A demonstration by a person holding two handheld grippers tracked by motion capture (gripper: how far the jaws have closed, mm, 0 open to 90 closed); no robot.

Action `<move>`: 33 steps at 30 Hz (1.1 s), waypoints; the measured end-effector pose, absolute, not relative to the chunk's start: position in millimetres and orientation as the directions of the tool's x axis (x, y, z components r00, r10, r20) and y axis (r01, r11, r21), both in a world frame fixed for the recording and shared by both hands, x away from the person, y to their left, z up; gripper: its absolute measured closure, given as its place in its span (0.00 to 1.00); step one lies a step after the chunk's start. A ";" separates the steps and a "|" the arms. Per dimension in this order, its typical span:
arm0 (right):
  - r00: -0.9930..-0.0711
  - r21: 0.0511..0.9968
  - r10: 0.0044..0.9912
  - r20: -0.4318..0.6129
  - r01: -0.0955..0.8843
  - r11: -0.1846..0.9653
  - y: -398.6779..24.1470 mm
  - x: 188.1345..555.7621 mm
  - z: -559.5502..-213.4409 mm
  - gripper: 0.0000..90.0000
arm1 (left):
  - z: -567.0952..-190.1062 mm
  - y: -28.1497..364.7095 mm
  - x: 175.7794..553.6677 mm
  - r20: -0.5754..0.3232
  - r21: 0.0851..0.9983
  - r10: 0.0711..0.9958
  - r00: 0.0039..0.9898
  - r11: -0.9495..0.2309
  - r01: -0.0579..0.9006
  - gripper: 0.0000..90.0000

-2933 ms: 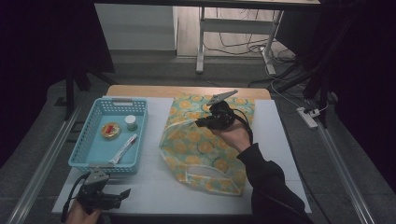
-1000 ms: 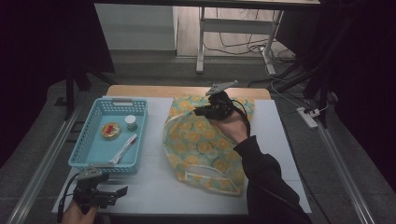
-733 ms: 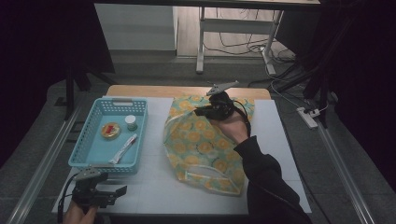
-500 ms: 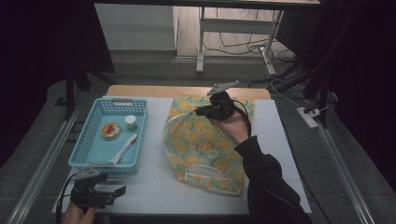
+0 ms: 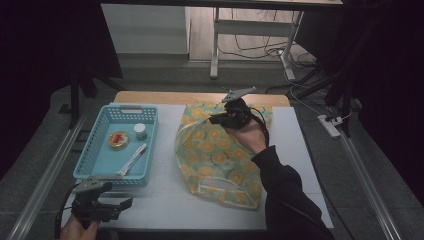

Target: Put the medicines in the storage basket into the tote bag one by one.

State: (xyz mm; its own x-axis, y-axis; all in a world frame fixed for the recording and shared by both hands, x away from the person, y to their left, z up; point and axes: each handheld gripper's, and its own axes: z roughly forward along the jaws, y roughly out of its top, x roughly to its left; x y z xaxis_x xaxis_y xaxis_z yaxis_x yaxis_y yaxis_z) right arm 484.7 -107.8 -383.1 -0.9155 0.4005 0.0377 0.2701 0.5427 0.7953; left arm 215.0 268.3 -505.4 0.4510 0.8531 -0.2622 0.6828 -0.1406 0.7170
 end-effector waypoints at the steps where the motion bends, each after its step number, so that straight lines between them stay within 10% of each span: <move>1: -0.916 0.795 0.400 0.038 0.270 0.543 -107.8 484.7 -383.1 1.00 | -504.1 268.5 214.8 -0.263 0.715 0.855 0.447 -0.138 0.686 0.00; 33: -0.908 0.788 0.417 0.040 0.285 0.546 -112.2 489.4 -389.7 1.00 | -471.6 279.3 243.3 -0.202 0.733 0.877 0.435 -0.159 0.662 0.00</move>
